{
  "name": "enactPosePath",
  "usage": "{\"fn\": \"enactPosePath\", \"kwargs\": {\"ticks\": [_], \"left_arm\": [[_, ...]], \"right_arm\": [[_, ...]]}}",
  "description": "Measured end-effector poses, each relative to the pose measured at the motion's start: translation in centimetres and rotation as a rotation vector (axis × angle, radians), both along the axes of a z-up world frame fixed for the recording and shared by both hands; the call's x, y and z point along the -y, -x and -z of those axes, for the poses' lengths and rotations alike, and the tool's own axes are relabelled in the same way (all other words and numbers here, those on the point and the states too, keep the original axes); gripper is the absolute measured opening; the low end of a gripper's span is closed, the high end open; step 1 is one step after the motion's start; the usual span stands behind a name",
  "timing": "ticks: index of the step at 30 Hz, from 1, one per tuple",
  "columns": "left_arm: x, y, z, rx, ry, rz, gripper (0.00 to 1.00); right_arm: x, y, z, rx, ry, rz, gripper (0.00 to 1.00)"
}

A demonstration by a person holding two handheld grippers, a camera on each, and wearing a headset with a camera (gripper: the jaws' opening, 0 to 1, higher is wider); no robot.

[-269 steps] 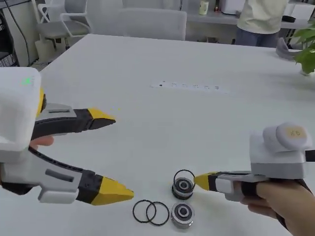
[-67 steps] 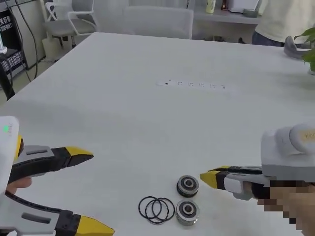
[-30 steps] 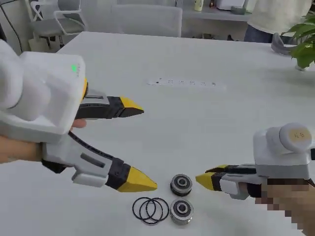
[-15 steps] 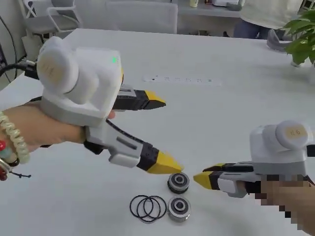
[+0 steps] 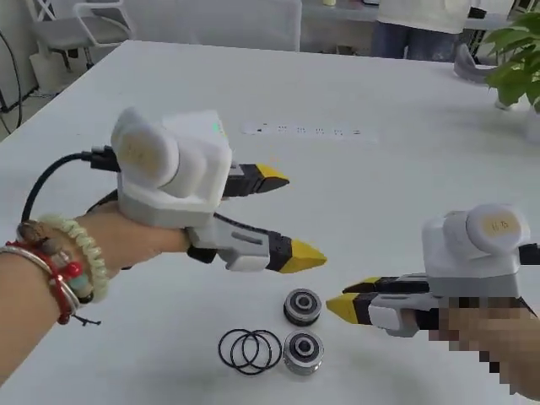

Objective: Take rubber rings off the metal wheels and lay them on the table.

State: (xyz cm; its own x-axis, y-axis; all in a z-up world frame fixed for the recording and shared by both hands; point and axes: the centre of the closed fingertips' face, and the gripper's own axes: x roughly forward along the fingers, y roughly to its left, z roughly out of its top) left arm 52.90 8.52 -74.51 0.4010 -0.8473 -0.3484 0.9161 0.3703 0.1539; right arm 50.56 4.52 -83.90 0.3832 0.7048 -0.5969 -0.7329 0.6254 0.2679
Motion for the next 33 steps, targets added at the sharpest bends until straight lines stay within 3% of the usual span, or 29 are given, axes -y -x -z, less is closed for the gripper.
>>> {"fn": "enactPosePath", "kwargs": {"ticks": [5,10,12,23,33], "left_arm": [[-0.1,0.3,2.4,-0.035,-0.022,-0.008,0.50],[0.2,0.9,4.0,-0.069,-0.046,0.019,0.48],[0.3,1.3,4.7,-0.067,-0.070,0.040,0.46],[0.4,2.0,7.2,-0.117,-0.101,0.061,0.33],[0.8,2.3,8.2,-0.118,-0.122,0.060,0.21]], "right_arm": [[-0.4,0.3,0.2,-0.003,0.008,-0.024,0.20],[-0.9,0.9,0.7,-0.002,0.030,-0.059,0.21],[-1.0,1.0,0.8,0.001,0.039,-0.068,0.22],[-1.7,1.3,1.1,0.013,0.039,-0.095,0.25],[-2.3,1.5,1.4,0.027,0.047,-0.116,0.23]]}}
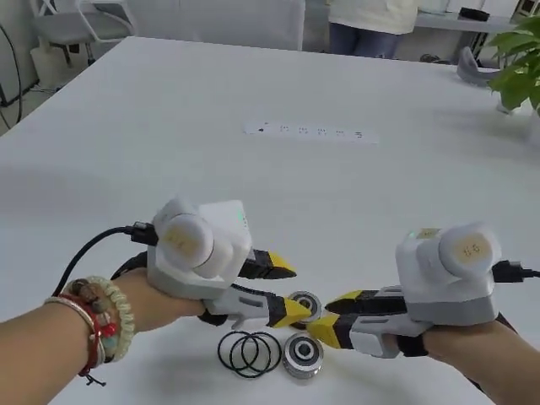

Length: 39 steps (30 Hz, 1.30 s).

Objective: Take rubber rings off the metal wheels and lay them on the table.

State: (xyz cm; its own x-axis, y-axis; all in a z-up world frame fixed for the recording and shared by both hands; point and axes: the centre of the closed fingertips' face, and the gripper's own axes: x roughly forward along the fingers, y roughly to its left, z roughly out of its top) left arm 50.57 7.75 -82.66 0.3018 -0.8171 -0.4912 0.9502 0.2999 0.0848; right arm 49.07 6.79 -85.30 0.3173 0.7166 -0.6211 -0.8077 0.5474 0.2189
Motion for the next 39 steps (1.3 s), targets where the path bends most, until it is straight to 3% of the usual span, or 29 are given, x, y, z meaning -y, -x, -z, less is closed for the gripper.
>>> {"fn": "enactPosePath", "kwargs": {"ticks": [11,15,18,28,32,33,36,39], "left_arm": [[0.23,0.33,0.80,0.006,-0.027,0.004,0.12],[0.32,0.46,0.92,-0.004,-0.029,0.004,0.09],[0.41,0.66,1.04,-0.038,-0.017,-0.005,0.07],[0.34,0.53,0.96,-0.036,-0.016,-0.005,0.07],[0.28,0.51,0.96,-0.035,-0.018,-0.004,0.07],[0.26,0.51,0.95,-0.035,-0.017,-0.005,0.07],[0.26,0.51,0.94,-0.036,-0.017,-0.007,0.07],[0.25,0.51,0.96,-0.037,-0.017,-0.011,0.07]], "right_arm": [[-0.23,-0.05,0.31,0.015,0.015,-0.006,0.21],[-0.43,0.03,0.30,0.021,0.017,-0.015,0.20],[-0.50,0.05,0.33,0.028,0.022,-0.022,0.19],[-0.34,0.14,0.34,0.049,0.043,-0.047,0.16],[-0.22,0.20,0.33,0.061,0.057,-0.063,0.11],[0.12,0.19,0.54,0.067,0.082,-0.070,0.06],[-0.02,0.06,0.30,0.065,0.061,-0.061,0.02],[-0.03,0.07,0.39,0.071,0.073,-0.065,0.01]]}}
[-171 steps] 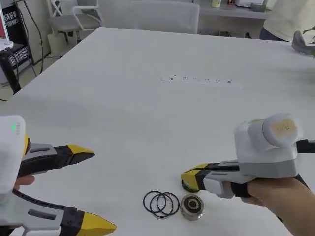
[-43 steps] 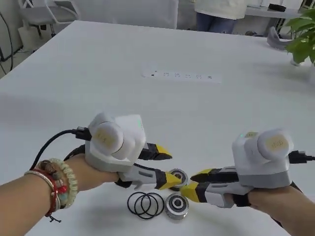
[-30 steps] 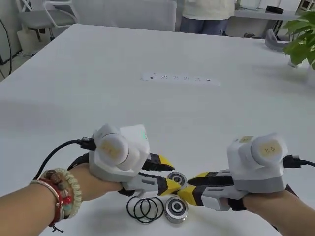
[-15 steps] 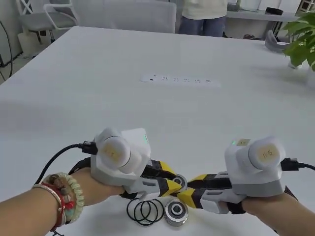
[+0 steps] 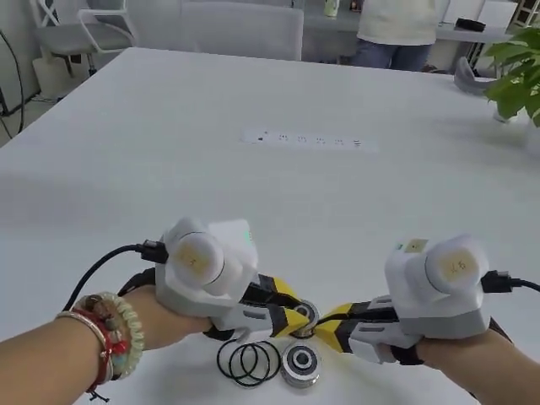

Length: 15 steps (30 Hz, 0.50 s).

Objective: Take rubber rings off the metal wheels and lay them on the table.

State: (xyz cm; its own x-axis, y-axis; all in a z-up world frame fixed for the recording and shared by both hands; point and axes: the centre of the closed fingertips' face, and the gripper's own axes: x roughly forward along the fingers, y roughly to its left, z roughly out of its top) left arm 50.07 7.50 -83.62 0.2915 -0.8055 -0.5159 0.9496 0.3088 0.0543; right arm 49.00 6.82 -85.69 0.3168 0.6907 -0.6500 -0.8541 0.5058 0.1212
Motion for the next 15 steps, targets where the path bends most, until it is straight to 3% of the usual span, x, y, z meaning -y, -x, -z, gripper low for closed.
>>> {"fn": "enactPosePath", "kwargs": {"ticks": [4,15], "left_arm": [[-0.01,0.01,0.01,-0.002,0.002,-0.002,0.07],[-0.05,0.06,0.00,-0.005,0.006,-0.005,0.07]], "right_arm": [[0.07,-0.09,0.02,0.000,0.009,0.005,0.00],[0.36,-0.35,0.03,-0.054,-0.018,0.058,0.00]]}}
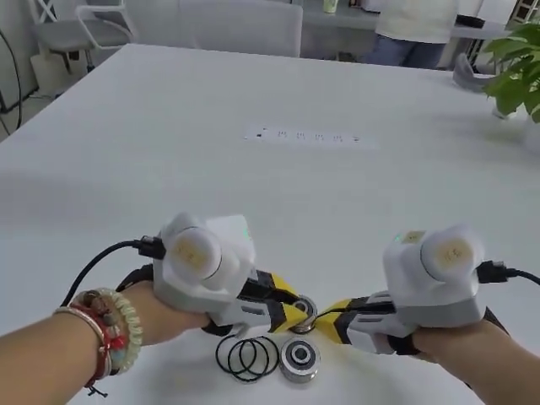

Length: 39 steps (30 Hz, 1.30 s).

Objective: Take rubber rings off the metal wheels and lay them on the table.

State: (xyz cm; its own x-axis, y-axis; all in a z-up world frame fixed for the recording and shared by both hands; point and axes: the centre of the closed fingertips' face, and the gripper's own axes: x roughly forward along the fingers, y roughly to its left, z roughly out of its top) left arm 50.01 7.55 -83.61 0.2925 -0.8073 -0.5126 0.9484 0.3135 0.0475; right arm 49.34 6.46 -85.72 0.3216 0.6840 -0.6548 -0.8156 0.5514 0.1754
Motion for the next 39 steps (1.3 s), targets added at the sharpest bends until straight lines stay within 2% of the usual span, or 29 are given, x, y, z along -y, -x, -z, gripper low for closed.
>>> {"fn": "enactPosePath", "kwargs": {"ticks": [8,12,17,20,23,30,31,33,35,39], "left_arm": [[-0.1,0.0,0.0,0.000,0.000,-0.002,0.07],[-0.1,0.0,0.0,0.001,0.001,-0.003,0.07],[0.0,0.0,0.0,0.003,0.004,-0.005,0.07],[-0.1,0.0,0.0,0.006,0.006,-0.006,0.07],[-0.1,0.0,0.0,0.008,0.009,-0.007,0.07],[-0.1,0.0,0.0,0.011,0.015,-0.010,0.07],[-0.1,0.0,0.0,0.011,0.018,-0.011,0.07],[0.0,0.0,0.0,0.012,0.026,-0.013,0.07],[0.0,0.0,0.0,0.012,0.032,-0.015,0.07],[0.0,0.0,0.0,0.014,0.033,-0.016,0.07]], "right_arm": [[0.4,-0.4,-0.4,-0.047,-0.050,0.068,0.00],[0.4,-0.7,-1.0,-0.118,-0.130,0.145,0.00],[0.4,-0.7,-1.1,-0.142,-0.162,0.166,0.00],[0.3,-0.7,-1.0,-0.208,-0.198,0.227,0.00],[0.4,-0.8,-1.1,-0.215,-0.210,0.230,0.00],[0.3,-0.8,-1.2,-0.266,-0.246,0.266,0.00],[0.4,-0.8,-1.2,-0.281,-0.254,0.282,0.00],[0.4,-0.8,-1.2,-0.348,-0.288,0.344,0.00],[0.4,-0.8,-1.3,-0.357,-0.312,0.343,0.00],[0.3,-0.8,-1.3,-0.355,-0.307,0.343,0.00]]}}
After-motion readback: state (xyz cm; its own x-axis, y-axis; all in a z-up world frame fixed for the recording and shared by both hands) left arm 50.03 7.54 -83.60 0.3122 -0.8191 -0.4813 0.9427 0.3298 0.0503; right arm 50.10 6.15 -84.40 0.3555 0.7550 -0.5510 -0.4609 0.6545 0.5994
